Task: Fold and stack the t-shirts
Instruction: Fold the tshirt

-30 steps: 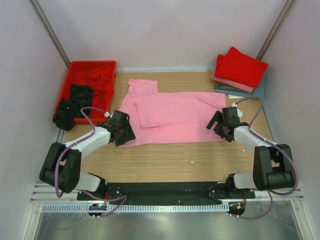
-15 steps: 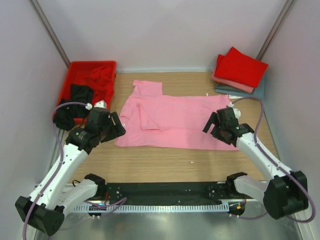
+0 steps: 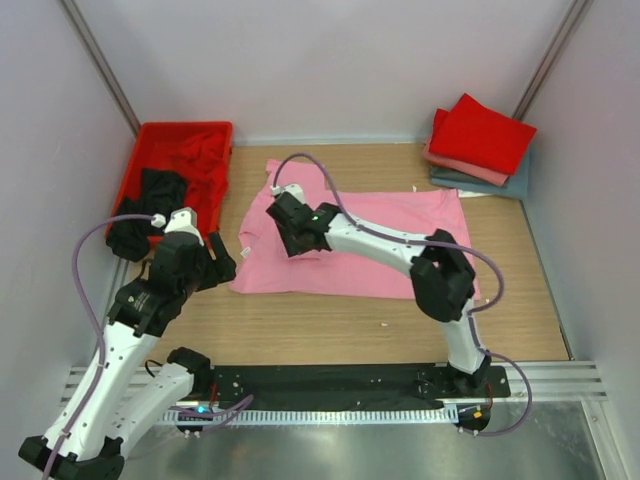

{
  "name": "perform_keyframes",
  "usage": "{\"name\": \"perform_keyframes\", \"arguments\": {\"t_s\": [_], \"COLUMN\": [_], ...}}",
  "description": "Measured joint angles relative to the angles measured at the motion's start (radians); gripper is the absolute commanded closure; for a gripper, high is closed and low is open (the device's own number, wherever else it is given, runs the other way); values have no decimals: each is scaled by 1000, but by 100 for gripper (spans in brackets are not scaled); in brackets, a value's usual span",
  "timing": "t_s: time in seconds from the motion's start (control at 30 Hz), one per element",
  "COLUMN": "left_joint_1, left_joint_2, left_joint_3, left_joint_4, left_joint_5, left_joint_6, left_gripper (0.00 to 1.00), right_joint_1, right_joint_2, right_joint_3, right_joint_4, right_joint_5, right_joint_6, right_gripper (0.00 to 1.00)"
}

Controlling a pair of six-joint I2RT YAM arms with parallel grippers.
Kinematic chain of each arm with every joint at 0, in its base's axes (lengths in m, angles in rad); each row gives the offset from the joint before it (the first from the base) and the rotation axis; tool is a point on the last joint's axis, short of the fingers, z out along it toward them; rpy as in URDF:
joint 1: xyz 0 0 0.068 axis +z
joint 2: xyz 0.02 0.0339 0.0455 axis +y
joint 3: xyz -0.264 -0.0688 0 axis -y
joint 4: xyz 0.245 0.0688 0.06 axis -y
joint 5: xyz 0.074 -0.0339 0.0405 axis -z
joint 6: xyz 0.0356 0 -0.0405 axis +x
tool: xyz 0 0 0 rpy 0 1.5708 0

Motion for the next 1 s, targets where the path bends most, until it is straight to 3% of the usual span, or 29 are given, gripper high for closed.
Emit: {"name": "perform_keyframes", "arguments": {"t_s": [0.13,0.33,0.7,1.0], "left_joint_1": [0,2,31,35], "left_joint_2": [-23,-16,-18,-21], "left_joint_3": [-1,-1,-3,-3], "left_joint_4": [0,0,0,0], "left_joint_5": [-16,-26,-26,-25], "left_joint_6": [2,2,2,3], "left_gripper": [29,30,31,32], "right_joint_1": [21,36,55,66], "right_joint_2": [194,341,378,438], "right_joint_3": [154,293,399,414], "right_joint_4": [-33,-91,-117,-132], "right_joint_5": [13,16,11,4], "right_joint_6": [-74,-127,-145,-149], "right_gripper": [51,49,47,55]}}
